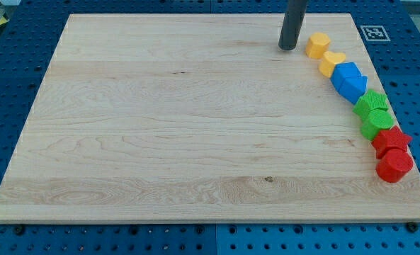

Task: Slide the hexagon above the heart

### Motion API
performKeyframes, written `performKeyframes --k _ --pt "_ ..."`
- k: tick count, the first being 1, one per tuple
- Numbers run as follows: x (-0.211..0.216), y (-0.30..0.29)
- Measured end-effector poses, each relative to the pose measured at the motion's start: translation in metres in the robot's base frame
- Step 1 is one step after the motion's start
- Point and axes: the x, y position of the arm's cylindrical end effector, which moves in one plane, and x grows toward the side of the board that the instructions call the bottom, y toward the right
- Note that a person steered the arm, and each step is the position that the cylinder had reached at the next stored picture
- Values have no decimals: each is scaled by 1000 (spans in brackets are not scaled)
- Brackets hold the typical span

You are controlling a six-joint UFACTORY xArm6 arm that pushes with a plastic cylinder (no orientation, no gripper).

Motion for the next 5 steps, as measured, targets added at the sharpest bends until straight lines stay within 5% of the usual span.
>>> performKeyframes --k 5 --pt "-3 29"
